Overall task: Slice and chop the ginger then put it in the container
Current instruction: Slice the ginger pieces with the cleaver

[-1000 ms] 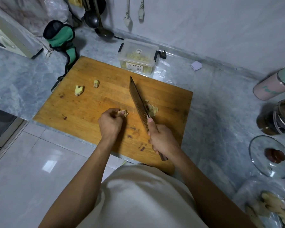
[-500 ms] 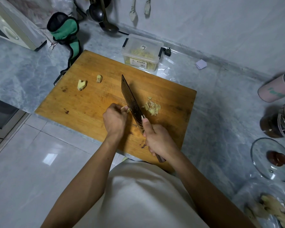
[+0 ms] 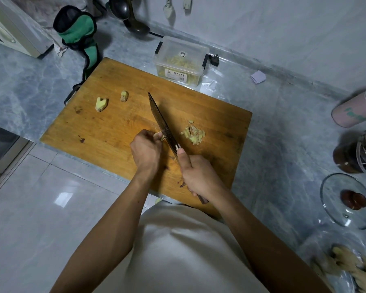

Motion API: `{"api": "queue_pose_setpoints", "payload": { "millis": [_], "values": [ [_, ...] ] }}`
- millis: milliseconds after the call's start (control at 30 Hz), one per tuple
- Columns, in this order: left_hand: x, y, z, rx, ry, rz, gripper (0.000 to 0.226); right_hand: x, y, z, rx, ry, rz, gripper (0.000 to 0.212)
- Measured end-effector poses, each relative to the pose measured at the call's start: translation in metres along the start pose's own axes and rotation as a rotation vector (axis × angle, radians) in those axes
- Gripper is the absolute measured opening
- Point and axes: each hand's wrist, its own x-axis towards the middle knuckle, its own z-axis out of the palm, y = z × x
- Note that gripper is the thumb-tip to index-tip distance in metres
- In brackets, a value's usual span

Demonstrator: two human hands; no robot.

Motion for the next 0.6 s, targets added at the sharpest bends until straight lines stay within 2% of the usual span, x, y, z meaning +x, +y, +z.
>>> {"api": "queue_pose_setpoints", "payload": {
  "millis": [400, 600],
  "values": [
    [0.001, -0.005, -0.001, -0.077, -0.033, -0.001, 0.011, 0.012, -0.004, 0.011, -0.073, 0.019, -0.026, 0.064],
    [0.005, -0.005, -0.008, -0.092, -0.081, 0.001, 0.011, 0.008, 0.005, 0.003, -0.008, 0.052, 0.054, 0.064]
  ]
}}
